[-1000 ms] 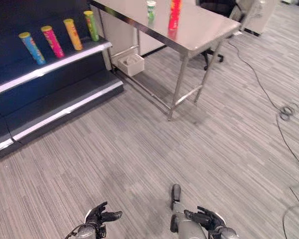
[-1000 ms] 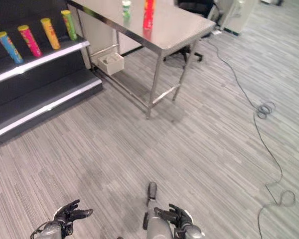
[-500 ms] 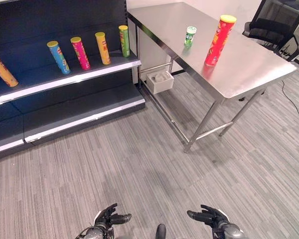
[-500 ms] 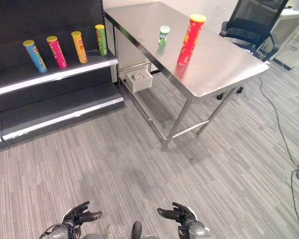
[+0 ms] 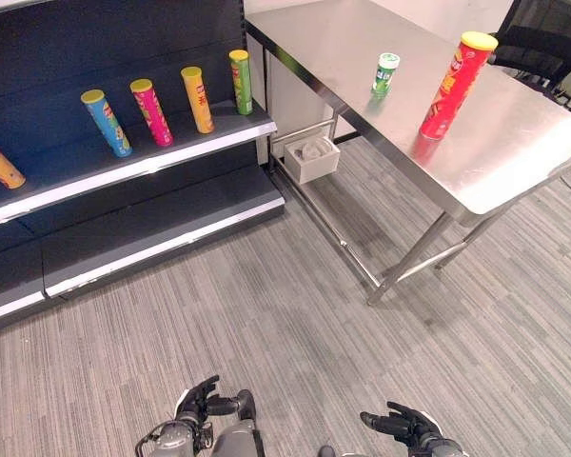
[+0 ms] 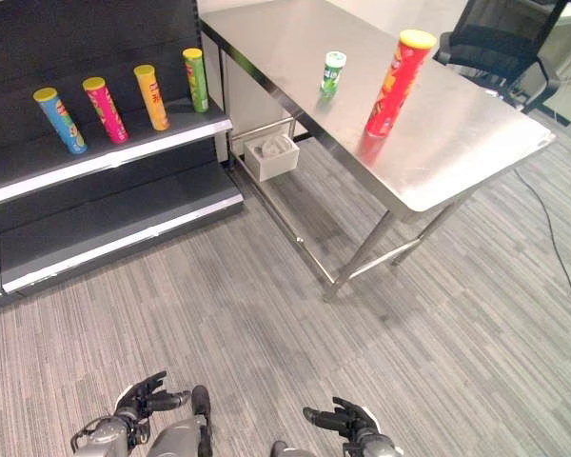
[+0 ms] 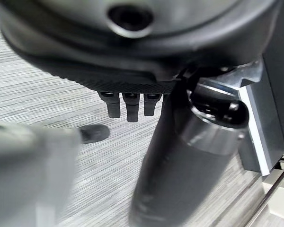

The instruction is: Put the goods on the table back onto the shelves and tidy them up.

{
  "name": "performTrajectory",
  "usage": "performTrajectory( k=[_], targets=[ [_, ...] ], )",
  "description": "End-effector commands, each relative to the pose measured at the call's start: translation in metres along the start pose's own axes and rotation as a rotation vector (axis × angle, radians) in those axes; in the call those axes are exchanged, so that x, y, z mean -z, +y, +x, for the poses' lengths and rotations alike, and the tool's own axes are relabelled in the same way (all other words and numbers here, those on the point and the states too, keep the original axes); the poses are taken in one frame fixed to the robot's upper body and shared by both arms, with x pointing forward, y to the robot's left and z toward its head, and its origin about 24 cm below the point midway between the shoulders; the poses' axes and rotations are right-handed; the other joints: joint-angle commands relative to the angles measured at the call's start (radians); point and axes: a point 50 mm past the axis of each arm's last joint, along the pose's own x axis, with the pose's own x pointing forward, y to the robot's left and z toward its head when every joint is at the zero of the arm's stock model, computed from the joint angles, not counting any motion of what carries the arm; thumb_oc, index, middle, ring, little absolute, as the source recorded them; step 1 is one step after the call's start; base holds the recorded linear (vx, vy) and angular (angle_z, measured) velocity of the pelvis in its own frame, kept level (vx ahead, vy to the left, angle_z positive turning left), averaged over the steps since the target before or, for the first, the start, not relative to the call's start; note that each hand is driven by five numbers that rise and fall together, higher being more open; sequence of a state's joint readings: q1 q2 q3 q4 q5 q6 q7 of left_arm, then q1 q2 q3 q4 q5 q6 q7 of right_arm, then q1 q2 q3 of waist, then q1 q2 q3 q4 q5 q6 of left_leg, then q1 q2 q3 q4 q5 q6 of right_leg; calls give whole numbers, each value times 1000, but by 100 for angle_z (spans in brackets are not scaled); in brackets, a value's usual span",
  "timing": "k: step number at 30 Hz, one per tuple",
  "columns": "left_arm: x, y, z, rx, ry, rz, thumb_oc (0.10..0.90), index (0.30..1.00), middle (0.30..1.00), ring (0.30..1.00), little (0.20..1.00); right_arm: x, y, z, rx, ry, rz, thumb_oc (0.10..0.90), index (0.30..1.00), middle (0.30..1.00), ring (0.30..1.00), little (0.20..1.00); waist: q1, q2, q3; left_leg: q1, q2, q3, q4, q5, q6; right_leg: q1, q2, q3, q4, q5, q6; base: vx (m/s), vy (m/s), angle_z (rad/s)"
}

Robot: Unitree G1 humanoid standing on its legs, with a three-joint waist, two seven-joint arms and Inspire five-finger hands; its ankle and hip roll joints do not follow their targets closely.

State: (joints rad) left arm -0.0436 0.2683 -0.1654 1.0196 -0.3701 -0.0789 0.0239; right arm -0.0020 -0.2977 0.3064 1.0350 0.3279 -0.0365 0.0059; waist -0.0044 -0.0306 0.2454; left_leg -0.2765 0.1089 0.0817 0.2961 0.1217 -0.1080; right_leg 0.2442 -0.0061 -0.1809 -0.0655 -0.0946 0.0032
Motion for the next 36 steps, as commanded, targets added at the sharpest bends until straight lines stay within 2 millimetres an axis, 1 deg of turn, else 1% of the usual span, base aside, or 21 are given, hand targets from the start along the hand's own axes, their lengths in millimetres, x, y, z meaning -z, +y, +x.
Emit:
performTrajectory(
  k=[1,2,3,4,9,10,13,14,15,16,17,19,21,23,24,28,32,33,34,35,36],
  targets=[
    [20,-9,-6,12,35,-10,800,900,900,900,900,-18,-32,-1,73,-64,24,800,900,900,900,900,52,48,-59,169,-65,-43,-383,94,-6,13,-2,98,-22,-6,92,593,333,-188],
    [20,-9,-6,12,35,-10,800,900,900,900,900,-18,-32,-1,73,-64,24,800,900,900,900,900,53,48,-59,171,-66,-42,-383,93,-5,14,-3,99,-22,-6,92,482,281,-223],
    [23,-4,-6,-5,51,-10,800,900,900,900,900,-21,-26,1,52,-72,26,800,900,900,900,900,65,22,-84,205,-95,-35,-378,46,35,40,-57,116,-1,2,118,426,265,-193],
    [21,-3,-6,-6,44,-5,800,900,900,900,900,-25,-25,1,46,-86,14,800,900,900,900,900,74,17,-90,212,-106,-30,-370,20,63,10,-81,122,85,-2,136,424,265,-72],
    [21,-3,-6,-6,44,-5,800,900,900,900,900,-25,-25,1,46,-86,14,800,900,900,900,900,74,17,-91,212,-106,-30,-370,20,63,10,-81,122,85,-2,136,50,78,-39],
    [1,2,-2,-9,-17,1,800,900,900,900,900,-48,-23,1,36,-175,20,800,900,900,900,900,48,30,-40,295,-129,-36,-375,-31,126,-237,-97,169,516,184,173,153,296,-6],
    [1,2,-2,-9,-17,1,800,900,900,900,900,-48,-23,1,36,-175,20,800,900,900,900,900,49,30,-40,295,-129,-36,-375,-31,126,-238,-97,169,516,184,173,71,145,-4],
    [-8,3,-1,-7,-51,-1,800,900,900,900,900,-57,-21,0,31,-213,19,800,900,900,900,900,36,47,-9,320,-122,-40,-376,-51,142,-317,-117,125,636,202,156,134,191,48],
    [-8,4,-1,-9,-53,3,800,900,900,900,900,-56,-21,0,32,-212,22,800,900,900,900,900,33,51,-9,331,-125,-37,-377,-63,143,-329,-137,94,638,189,150,522,116,24],
    [-8,6,0,-11,-46,8,800,900,900,900,900,-58,-22,0,33,-213,11,800,900,900,900,900,38,32,-14,374,-130,-24,-383,-120,119,-337,-208,-42,250,169,163,543,-71,-20],
    [-8,7,0,-14,-46,9,800,900,900,900,900,-60,-21,1,33,-218,11,800,900,900,900,900,34,24,-5,392,-130,-22,-383,-134,110,-334,-211,-65,133,219,181,559,-168,-50],
    [-7,12,-1,-27,-42,8,800,900,900,900,900,-61,-21,1,33,-220,0,800,900,900,900,900,29,6,-4,420,-129,-15,-383,-157,96,-352,-214,-73,-5,287,217,261,-114,-64],
    [-5,12,-1,-30,-39,1,800,900,900,900,900,-59,-21,1,33,-210,-15,800,900,900,900,900,28,0,-8,446,-117,-14,-383,-175,86,-366,-215,-65,-22,304,232,269,-109,-35],
    [-1,11,-2,-27,-25,9,800,900,900,900,900,-55,-21,1,29,-198,-21,800,900,900,900,900,28,-10,-17,465,-115,-36,-383,-188,82,-343,-209,-35,-18,310,225,259,-141,15],
    [2,10,-2,-25,-16,6,800,900,900,900,900,-53,-21,1,27,-189,-24,800,900,900,900,900,32,-18,-22,476,-112,-38,-383,-196,79,-333,-207,-42,-22,319,219,235,-169,37],
    [2,2,-2,-4,-18,1,800,900,900,900,900,-45,-28,-1,38,-165,-46,800,900,900,900,900,30,-13,-43,490,-50,-78,-364,-200,47,-287,-168,-69,-9,273,189,195,-234,51],
    [2,2,-2,-4,-18,1,800,900,900,900,900,-45,-28,-1,38,-165,-46,800,900,900,900,900,29,-12,-43,490,-49,-79,-364,-201,46,-286,-168,-71,-9,272,188,71,-111,15],
    [3,-6,-2,17,-21,-5,800,900,900,900,900,-42,-34,-2,50,-154,-41,800,900,900,900,900,29,5,-54,468,-4,-103,-313,-160,13,-247,-128,-103,-22,223,159,250,-382,-4],
    [3,-7,-2,18,-20,-1,800,900,900,900,900,-42,-34,-2,48,-156,-42,800,900,900,900,900,29,9,-56,464,4,-109,-298,-147,5,-240,-120,-106,-22,212,153,326,-507,5],
    [1,-7,-2,20,-28,-7,800,900,900,900,900,-48,-33,-3,41,-182,-48,800,900,900,900,900,28,12,-52,445,19,-114,-241,-110,-14,-228,-102,-108,-22,189,136,122,-188,28],
    [1,-7,-2,20,-27,-7,800,900,900,900,900,-48,-33,-3,41,-182,-48,800,900,900,900,900,27,13,-52,444,20,-116,-239,-112,-14,-228,-101,-109,-22,189,136,76,-128,17]
  ],
)
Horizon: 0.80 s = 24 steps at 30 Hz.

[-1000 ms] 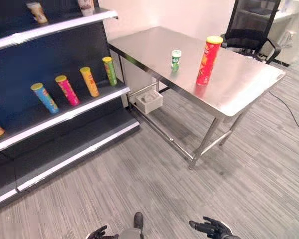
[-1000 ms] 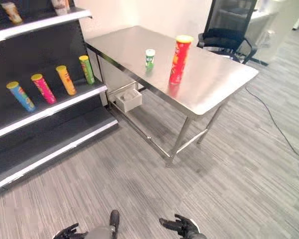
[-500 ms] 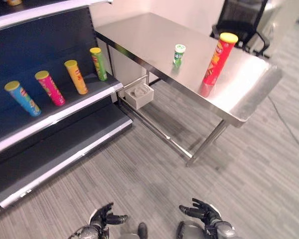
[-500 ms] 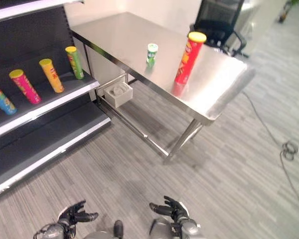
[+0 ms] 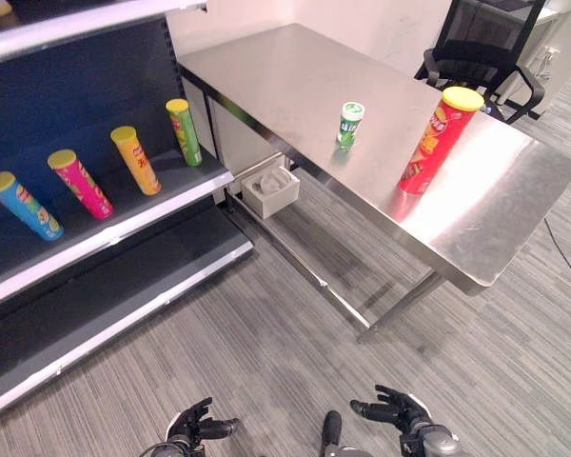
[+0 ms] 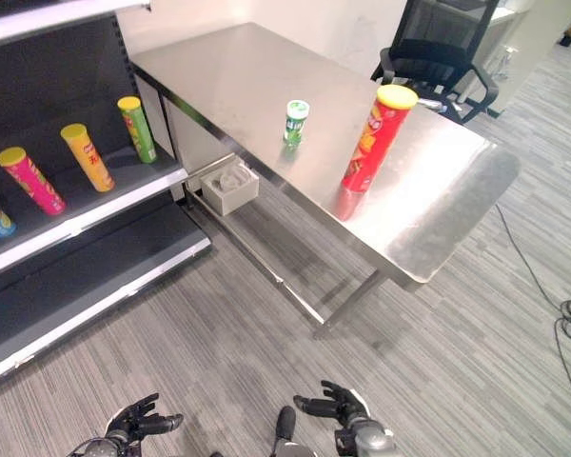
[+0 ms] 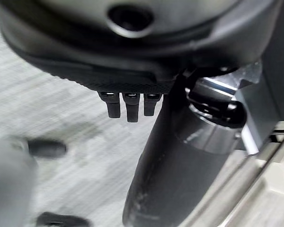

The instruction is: Put the goods on the table back onto the shelves and tidy them up.

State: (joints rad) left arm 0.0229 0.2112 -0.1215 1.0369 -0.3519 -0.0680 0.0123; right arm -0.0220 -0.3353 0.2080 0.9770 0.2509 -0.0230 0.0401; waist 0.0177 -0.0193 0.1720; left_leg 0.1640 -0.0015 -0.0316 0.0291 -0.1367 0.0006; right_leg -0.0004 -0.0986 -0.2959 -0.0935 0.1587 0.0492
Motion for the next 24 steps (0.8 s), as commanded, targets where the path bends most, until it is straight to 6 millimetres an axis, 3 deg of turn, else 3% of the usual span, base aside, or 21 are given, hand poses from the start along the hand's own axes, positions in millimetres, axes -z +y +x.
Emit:
performTrajectory(
  k=[1,2,3,6,7,8,9,11,13,18,19,22,23,24],
  targets=[
    [-33,1,4,10,-120,48,800,900,900,900,900,-24,-12,0,11,-106,-28,800,900,900,900,900,5,2,21,3,131,-3,29,147,-123,17,-8,6,6,-65,90,59,-132,13],
    [-35,1,4,10,-126,57,800,900,900,900,900,-24,-12,-1,11,-108,-20,800,900,900,900,900,1,2,30,-41,148,6,140,206,-144,41,2,-6,6,-89,71,127,-336,7],
    [-41,-2,4,28,-147,66,800,900,900,900,900,-23,-11,-1,9,-107,-16,800,900,900,900,900,8,-13,63,-131,153,27,321,260,-138,87,10,-19,6,-126,42,125,-335,16],
    [-41,-2,4,28,-147,66,800,900,900,900,900,-23,-11,-1,9,-108,-16,800,900,900,900,900,7,-13,63,-134,154,26,325,259,-138,87,11,-20,6,-126,42,54,-79,25],
    [-44,-9,6,47,-149,81,800,900,900,900,900,-23,-16,0,31,-98,-11,800,900,900,900,900,9,-4,79,-197,151,82,210,215,-120,112,3,-29,6,-146,55,150,-20,-16],
    [-45,-9,6,48,-149,90,800,900,900,900,900,-25,-16,0,32,-106,-8,800,900,900,900,900,9,-4,73,-199,134,82,142,189,-113,108,-1,-23,6,-146,61,193,17,-8],
    [-44,-10,6,48,-148,102,800,900,900,900,900,-28,-16,-1,35,-121,-5,800,900,900,900,900,14,4,71,-217,119,65,60,197,-110,104,1,-14,6,-146,67,161,84,13],
    [-43,-12,6,52,-146,117,800,900,900,900,900,-28,-17,-1,38,-124,-7,800,900,900,900,900,28,25,64,-243,92,23,-69,269,-119,115,17,3,6,-157,70,148,81,19],
    [-41,-10,6,45,-135,116,800,900,900,900,900,-25,-16,-1,36,-113,-1,800,900,900,900,900,18,29,50,-212,90,64,-74,254,-119,127,8,6,6,-167,78,139,99,-27],
    [-41,-11,6,51,-139,121,800,900,900,900,900,-28,-15,-1,35,-125,3,800,900,900,900,900,18,33,41,-187,83,80,-101,251,-117,127,-6,17,6,-158,85,116,156,-64],
    [-39,-8,6,36,-133,121,800,900,900,900,900,-35,-8,1,23,-147,16,800,900,900,900,900,18,27,24,-139,52,112,-116,201,-74,121,-60,53,52,-143,115,190,322,6],
    [-39,-8,6,36,-133,121,800,900,900,900,900,-35,-8,1,23,-147,16,800,900,900,900,900,20,27,24,-138,51,114,-116,200,-73,120,-60,55,54,-144,115,86,186,-37],
    [-43,-2,6,22,-142,119,800,900,900,900,900,-39,-4,2,11,-155,10,800,900,900,900,900,30,27,45,-108,27,124,-107,165,-33,60,-103,97,205,-148,135,140,587,-35],
    [-46,1,5,18,-154,129,800,900,900,900,900,-47,-8,0,28,-198,45,800,900,900,900,900,14,34,78,-60,-22,116,-104,134,22,-63,-154,161,460,-3,148,161,666,-41]
  ],
)
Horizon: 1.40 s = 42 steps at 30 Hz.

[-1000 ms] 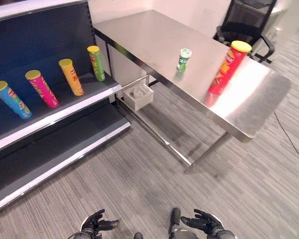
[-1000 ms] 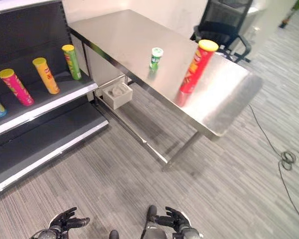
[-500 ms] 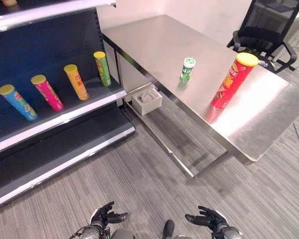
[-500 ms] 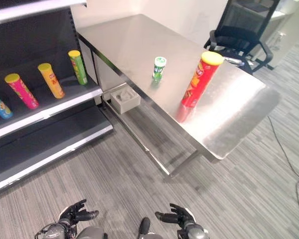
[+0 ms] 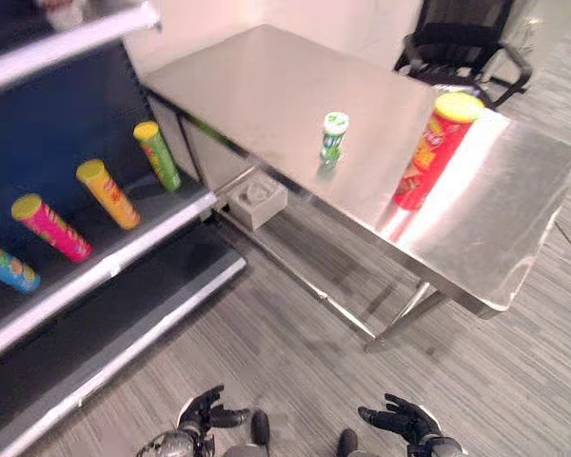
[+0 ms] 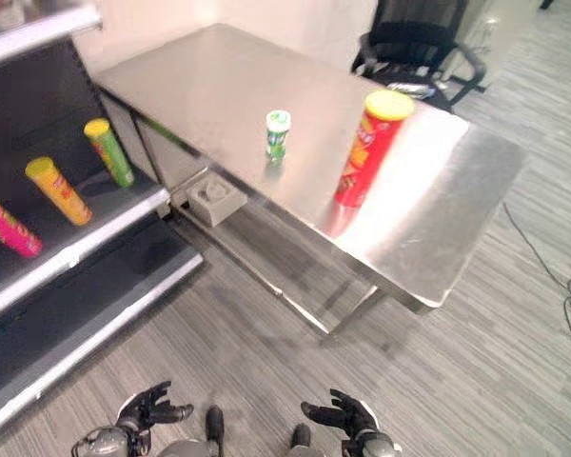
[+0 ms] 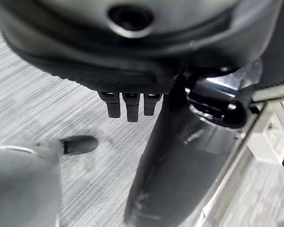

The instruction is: Put the goods on the table back onto the shelves and tidy them up.

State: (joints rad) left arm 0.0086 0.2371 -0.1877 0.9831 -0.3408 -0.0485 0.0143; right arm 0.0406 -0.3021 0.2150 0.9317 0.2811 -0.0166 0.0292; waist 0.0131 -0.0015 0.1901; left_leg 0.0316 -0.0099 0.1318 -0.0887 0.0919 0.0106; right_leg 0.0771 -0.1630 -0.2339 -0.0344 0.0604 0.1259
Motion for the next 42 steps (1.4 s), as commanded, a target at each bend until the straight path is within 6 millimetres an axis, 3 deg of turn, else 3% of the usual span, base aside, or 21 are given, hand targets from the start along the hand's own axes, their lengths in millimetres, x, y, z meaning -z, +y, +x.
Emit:
performTrajectory(
  k=[1,5,6,9,10,13,28,29,30,31,32,35,36,41,42],
  targets=[
    [-31,10,4,-23,-116,50,800,900,900,900,900,-69,-20,3,49,-244,-1,800,900,900,900,900,13,21,69,86,-16,-47,10,-100,21,-175,-92,100,465,107,60,125,491,-49],
    [-27,13,4,-28,-101,68,800,900,900,900,900,-67,-20,2,53,-248,10,800,900,900,900,900,6,21,75,114,-20,-44,1,-116,23,-217,-95,77,486,100,55,73,70,-6],
    [-26,15,3,-29,-100,68,800,900,900,900,900,-64,-23,2,61,-235,14,800,900,900,900,900,-2,15,73,127,-26,-52,1,-128,19,-243,-84,69,410,101,59,164,49,1],
    [-26,15,3,-29,-99,68,800,900,900,900,900,-63,-24,2,63,-229,14,800,900,900,900,900,-9,16,78,141,-26,-65,1,-136,16,-237,-74,65,362,103,62,141,-27,1],
    [-28,17,4,-35,-103,70,800,900,900,900,900,-62,-25,2,65,-225,12,800,900,900,900,900,-22,2,81,158,-31,-89,1,-154,5,-241,-41,100,183,106,72,217,-99,13],
    [-29,20,4,-42,-101,80,800,900,900,900,900,-59,-24,3,64,-214,9,800,900,900,900,900,-33,-21,71,178,-30,-113,1,-174,-6,-238,-20,139,36,139,90,196,-95,29],
    [-28,20,4,-41,-98,79,800,900,900,900,900,-54,-23,2,58,-197,0,800,900,900,900,900,-36,-27,63,196,-21,-126,1,-185,-13,-210,-7,140,17,140,90,42,-24,13],
    [-26,19,4,-35,-93,88,800,900,900,900,900,-48,-24,2,59,-175,-2,800,900,900,900,900,-29,-30,49,201,-18,-136,2,-191,-15,-191,-7,132,5,133,88,404,-369,3],
    [-20,13,4,-27,-71,76,800,900,900,900,900,-28,-27,3,66,-87,-36,800,900,900,900,900,-30,-25,18,211,39,-157,30,-200,-46,-145,31,100,1,103,55,610,-676,8],
    [-28,3,6,-3,-99,63,800,900,900,900,900,5,-35,-1,117,38,10,800,900,900,900,900,-50,-18,6,161,117,-119,157,-138,-114,-90,59,39,-21,52,20,618,-839,19],
    [-40,-2,8,14,-135,59,800,900,900,900,900,44,-36,-10,155,181,85,800,900,900,900,900,-61,-35,40,36,136,-95,325,-53,-136,-23,65,14,-51,14,-11,300,-514,76],
    [-40,-2,8,15,-135,60,800,900,900,900,900,44,-36,-10,155,181,85,800,900,900,900,900,-61,-35,41,37,136,-95,327,-55,-136,-21,66,13,-51,13,-11,55,-49,127],
    [-38,-3,8,19,-127,64,800,900,900,900,900,60,-36,-16,172,230,126,800,900,900,900,900,-63,-28,38,18,139,-62,163,-84,-122,-19,51,20,-53,5,8,70,59,29],
    [-38,-3,8,19,-127,64,800,900,900,900,900,60,-36,-16,172,230,126,800,900,900,900,900,-63,-28,38,19,139,-62,163,-83,-122,-19,51,20,-53,5,8,23,27,-42],
    [-37,-6,9,25,-118,83,800,900,900,900,900,68,-37,-20,180,256,139,800,900,900,900,900,-63,-15,36,1,119,-84,63,-57,-120,-29,56,40,-53,6,15,64,172,-14]
  ],
)
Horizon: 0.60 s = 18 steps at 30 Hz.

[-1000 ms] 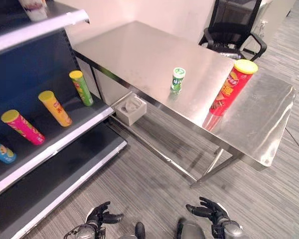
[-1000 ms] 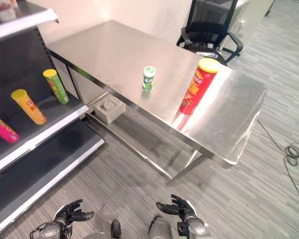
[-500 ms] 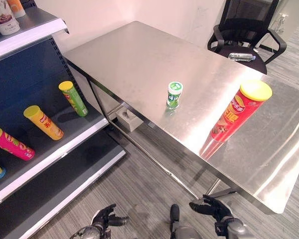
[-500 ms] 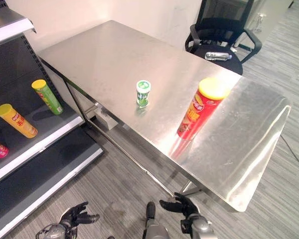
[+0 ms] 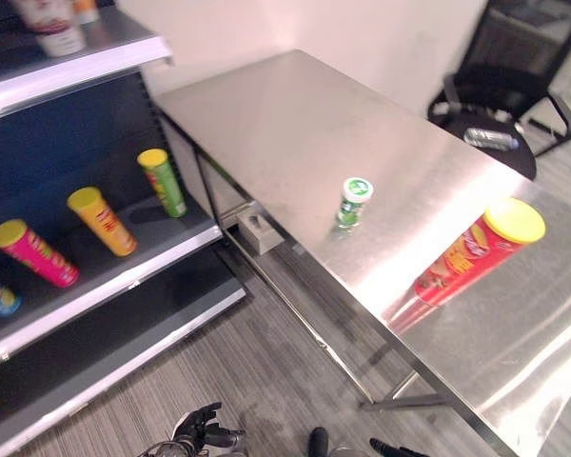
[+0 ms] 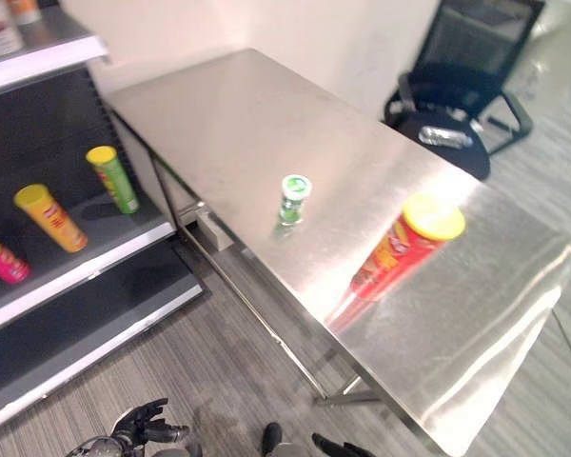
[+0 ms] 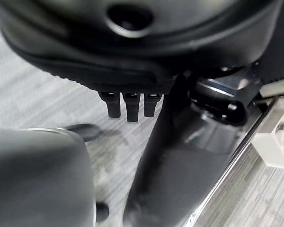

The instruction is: Put the goods on the table back onto the shelves and tidy them up.

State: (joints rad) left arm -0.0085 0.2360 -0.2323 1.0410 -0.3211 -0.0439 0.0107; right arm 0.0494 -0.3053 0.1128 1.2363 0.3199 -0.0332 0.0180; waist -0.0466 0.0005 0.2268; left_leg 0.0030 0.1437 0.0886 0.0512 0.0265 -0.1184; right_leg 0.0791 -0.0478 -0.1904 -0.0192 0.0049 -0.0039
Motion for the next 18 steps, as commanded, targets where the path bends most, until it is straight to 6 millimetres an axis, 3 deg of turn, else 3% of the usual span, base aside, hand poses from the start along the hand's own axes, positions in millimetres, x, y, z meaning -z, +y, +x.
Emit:
performTrajectory(
  k=[1,2,4,5,6,7,8,10,11,13,15,18],
  targets=[
    [-45,-2,7,1,-158,41,800,900,900,900,900,6,-11,-2,43,9,26,800,900,900,900,900,-14,-4,-5,34,-48,-57,-85,0,17,-45,-57,23,-68,62,150,108,306,-8],
    [-46,0,7,1,-164,43,800,900,900,900,900,8,-14,-2,61,16,70,800,900,900,900,900,-23,-1,-13,54,-61,-42,-108,-15,27,-63,-67,58,-68,84,160,63,231,-37],
    [-46,0,7,1,-164,43,800,900,900,900,900,8,-14,-2,61,16,70,800,900,900,900,900,-23,-1,-13,53,-61,-42,-108,-15,27,-64,-67,58,-68,84,160,37,254,-107],
    [-44,18,7,-41,-140,49,800,900,900,900,900,18,-45,-8,183,27,278,800,900,900,900,900,-51,-17,-10,106,-97,51,-139,-54,57,-106,-93,136,-68,136,202,29,431,-110],
    [-43,21,7,-49,-135,43,800,900,900,900,900,18,-57,-10,232,17,354,800,900,900,900,900,-50,-23,-12,112,-104,70,-139,-61,63,-116,-98,151,-68,145,209,54,524,-136],
    [-46,25,6,-54,-150,29,800,900,900,900,900,22,-89,-20,346,-17,494,800,900,900,900,900,-50,-36,-12,131,-113,91,-139,-77,73,-118,-107,165,-68,156,226,40,183,-168],
    [-47,26,5,-54,-157,26,800,900,900,900,900,23,-105,-25,406,-35,558,800,900,900,900,900,-53,-39,-16,135,-116,94,-139,-82,75,-116,-110,165,-68,157,230,41,128,-185],
    [-47,25,5,-52,-157,27,800,900,900,900,900,23,-106,-25,408,-35,559,800,900,900,900,900,-52,-38,-15,137,-116,94,-139,-82,75,-115,-110,165,-68,157,230,28,56,-64],
    [-52,29,5,-51,-173,33,800,900,900,900,900,27,-183,-63,689,-118,765,800,900,900,900,900,-67,-57,-29,155,-123,86,-139,-92,81,-104,-122,158,-64,164,237,78,97,11],
    [-50,30,5,-56,-164,40,800,900,900,900,900,21,-220,-87,822,-212,848,800,900,900,900,900,-74,-59,-38,166,-120,84,-139,-105,81,-93,-123,152,-65,154,241,80,76,21],
    [-50,28,5,-52,-163,45,800,900,900,900,900,15,-232,-96,864,-250,850,800,900,900,900,900,-74,-56,-39,170,-120,83,-139,-108,81,-90,-124,149,-65,153,241,23,22,13],
    [-48,25,6,-48,-159,53,800,900,900,900,900,-25,-277,-137,1003,-502,864,800,900,900,900,900,-83,-59,-50,175,-116,82,-139,-111,78,-83,-125,143,-65,150,241,36,16,-10]
  ],
)
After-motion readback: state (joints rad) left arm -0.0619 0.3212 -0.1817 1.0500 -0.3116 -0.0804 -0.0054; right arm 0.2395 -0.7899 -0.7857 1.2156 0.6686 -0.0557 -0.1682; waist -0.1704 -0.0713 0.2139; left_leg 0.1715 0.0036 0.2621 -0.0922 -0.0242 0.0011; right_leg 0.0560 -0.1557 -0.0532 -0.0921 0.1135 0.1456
